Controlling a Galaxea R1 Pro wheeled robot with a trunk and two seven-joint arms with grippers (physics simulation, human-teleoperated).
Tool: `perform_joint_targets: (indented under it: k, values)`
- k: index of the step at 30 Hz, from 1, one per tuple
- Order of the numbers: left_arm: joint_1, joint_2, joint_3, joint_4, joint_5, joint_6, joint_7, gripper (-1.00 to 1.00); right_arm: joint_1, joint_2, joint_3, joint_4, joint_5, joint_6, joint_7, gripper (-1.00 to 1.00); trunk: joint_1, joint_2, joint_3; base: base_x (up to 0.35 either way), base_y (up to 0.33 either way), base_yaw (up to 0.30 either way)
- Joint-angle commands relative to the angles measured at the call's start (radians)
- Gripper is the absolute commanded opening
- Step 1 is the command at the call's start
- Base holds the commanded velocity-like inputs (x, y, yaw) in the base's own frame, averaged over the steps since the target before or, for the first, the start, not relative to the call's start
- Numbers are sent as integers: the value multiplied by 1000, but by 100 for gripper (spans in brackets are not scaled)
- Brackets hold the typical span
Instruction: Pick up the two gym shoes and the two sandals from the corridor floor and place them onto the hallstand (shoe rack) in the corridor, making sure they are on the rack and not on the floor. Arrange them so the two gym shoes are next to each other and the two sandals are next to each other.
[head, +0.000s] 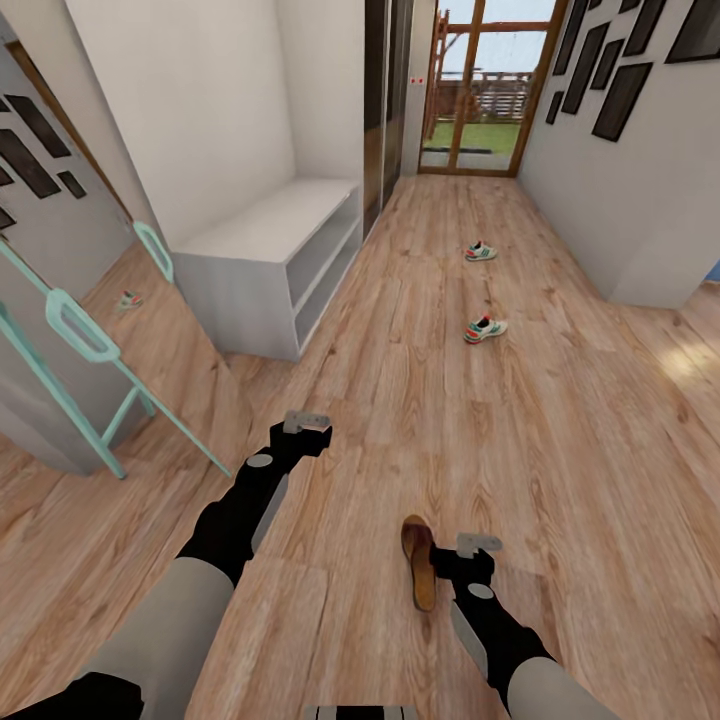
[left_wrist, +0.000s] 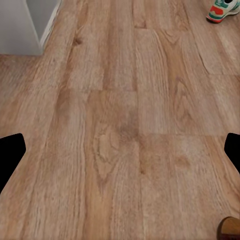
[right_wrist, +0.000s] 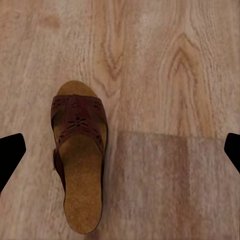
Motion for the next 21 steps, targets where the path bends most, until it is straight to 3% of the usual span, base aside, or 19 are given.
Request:
perform_joint_targets:
  k: [1,9,21]
  values:
    - [0,0,-1,-1,-3,5,0,100,0,0,1,1,-2,-3,-3,100,0,0,-1,50,0,0]
    - [0,-1,-2,-1,-3,4,-2,100,0,0,1,1,-2,-3,-3,100,0,0,-1,52,3,0]
    - [-1,-1,-2,-1,-2,4,-3,100,0,0,1,0,-1,-3,-4,100,0,0,-3,239,128,6]
